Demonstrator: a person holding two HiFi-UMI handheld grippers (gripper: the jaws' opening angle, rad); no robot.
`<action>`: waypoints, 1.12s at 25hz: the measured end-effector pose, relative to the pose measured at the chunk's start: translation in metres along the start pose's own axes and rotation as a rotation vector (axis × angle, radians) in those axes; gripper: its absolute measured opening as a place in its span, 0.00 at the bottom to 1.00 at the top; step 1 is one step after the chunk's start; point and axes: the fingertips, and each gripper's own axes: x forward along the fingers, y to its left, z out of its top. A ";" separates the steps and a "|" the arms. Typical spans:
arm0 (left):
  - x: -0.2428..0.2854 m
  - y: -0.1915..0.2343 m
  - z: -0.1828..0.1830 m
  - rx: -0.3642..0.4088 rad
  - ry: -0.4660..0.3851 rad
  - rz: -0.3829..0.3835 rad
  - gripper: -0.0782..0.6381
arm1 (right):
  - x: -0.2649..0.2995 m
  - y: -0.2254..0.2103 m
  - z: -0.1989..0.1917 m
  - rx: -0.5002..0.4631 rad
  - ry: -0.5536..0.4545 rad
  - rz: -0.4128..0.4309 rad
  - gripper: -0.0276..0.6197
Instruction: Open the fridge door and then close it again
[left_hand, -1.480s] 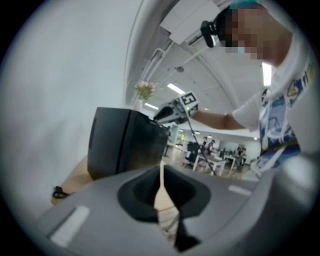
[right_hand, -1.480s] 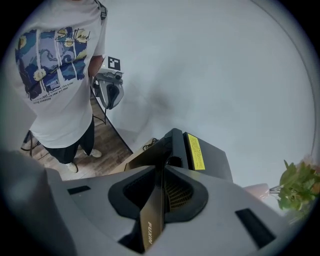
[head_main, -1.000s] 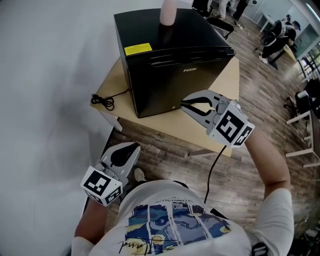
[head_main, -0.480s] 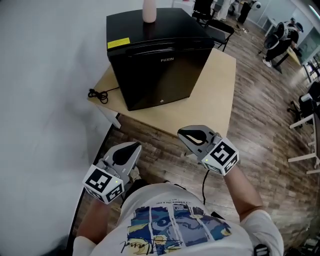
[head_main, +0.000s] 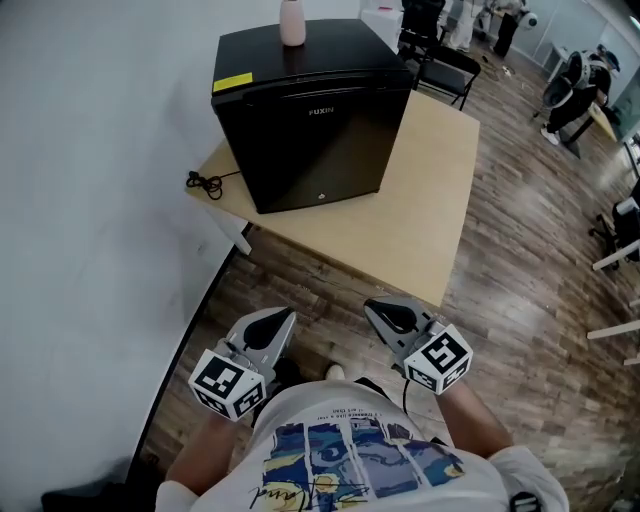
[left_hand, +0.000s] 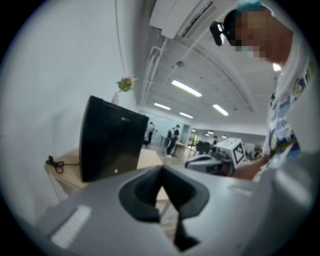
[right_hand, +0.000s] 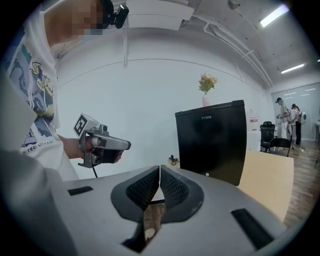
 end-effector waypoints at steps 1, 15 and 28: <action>0.000 -0.005 -0.002 0.000 0.000 0.002 0.12 | -0.004 0.002 -0.004 0.005 0.003 0.007 0.07; 0.035 -0.052 -0.010 0.066 0.063 -0.081 0.12 | -0.038 0.002 -0.010 -0.009 -0.012 -0.017 0.06; 0.039 -0.048 -0.018 0.063 0.089 -0.068 0.12 | -0.033 0.010 -0.014 -0.036 -0.008 0.017 0.06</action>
